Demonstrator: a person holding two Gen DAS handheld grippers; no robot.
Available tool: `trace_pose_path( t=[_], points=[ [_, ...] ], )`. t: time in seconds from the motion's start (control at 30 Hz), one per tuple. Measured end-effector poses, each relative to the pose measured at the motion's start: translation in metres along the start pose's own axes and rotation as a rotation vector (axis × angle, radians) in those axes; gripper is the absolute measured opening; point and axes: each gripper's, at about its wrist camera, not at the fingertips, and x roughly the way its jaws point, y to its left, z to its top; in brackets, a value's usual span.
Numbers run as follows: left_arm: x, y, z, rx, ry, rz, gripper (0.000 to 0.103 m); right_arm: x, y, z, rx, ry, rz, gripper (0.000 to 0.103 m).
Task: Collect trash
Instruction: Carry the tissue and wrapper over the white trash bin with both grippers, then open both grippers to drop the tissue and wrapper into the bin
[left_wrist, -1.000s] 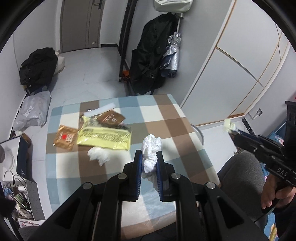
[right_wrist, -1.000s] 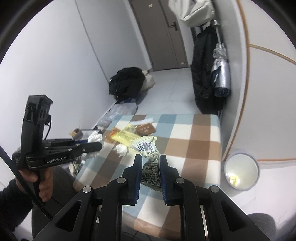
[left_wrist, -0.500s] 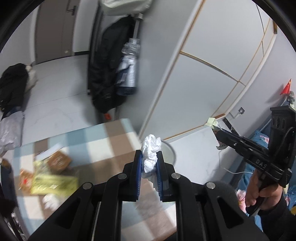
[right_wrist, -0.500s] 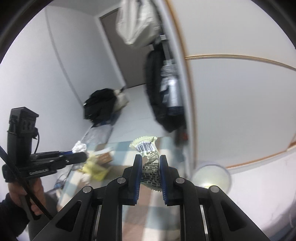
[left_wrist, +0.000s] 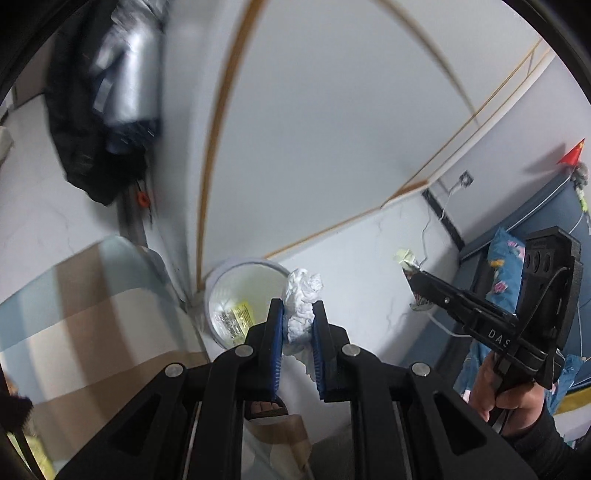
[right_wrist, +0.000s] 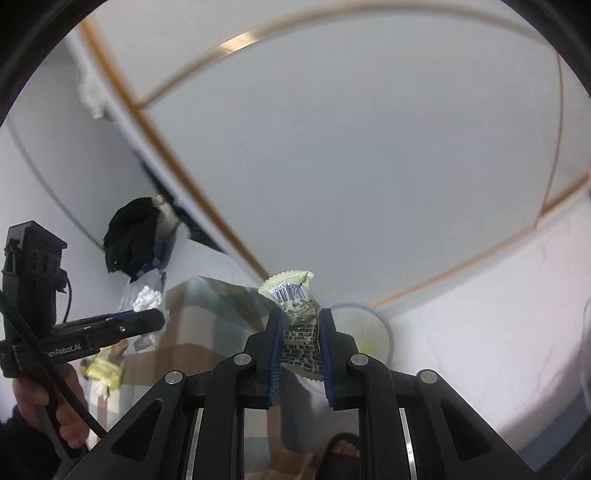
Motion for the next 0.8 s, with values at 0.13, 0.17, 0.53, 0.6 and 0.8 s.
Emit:
trace_pose_path(
  t=[0.13,0.17,0.53,0.6,0.8],
  points=[
    [0.045,0.001,-0.002,-0.014,0.076,0.033,0.01,0.03,-0.034,-0.008,0.067,0.045,-0.008,0.018],
    [0.053,0.004,-0.003,-0.025,0.096,0.027,0.01,0.037,-0.041,-0.011,0.085,0.052,-0.001,0.018],
    [0.12,-0.005,0.004,-0.015,0.258,0.079,0.01,0.124,-0.089,-0.038,0.218,0.199,0.049,0.018],
    [0.127,-0.008,0.005,-0.014,0.281,0.078,0.01,0.136,-0.093,-0.041,0.231,0.219,0.057,0.018],
    [0.14,0.0,0.01,-0.056,0.332,0.102,0.01,0.161,-0.101,-0.043,0.271,0.266,0.075,0.018]
  ],
)
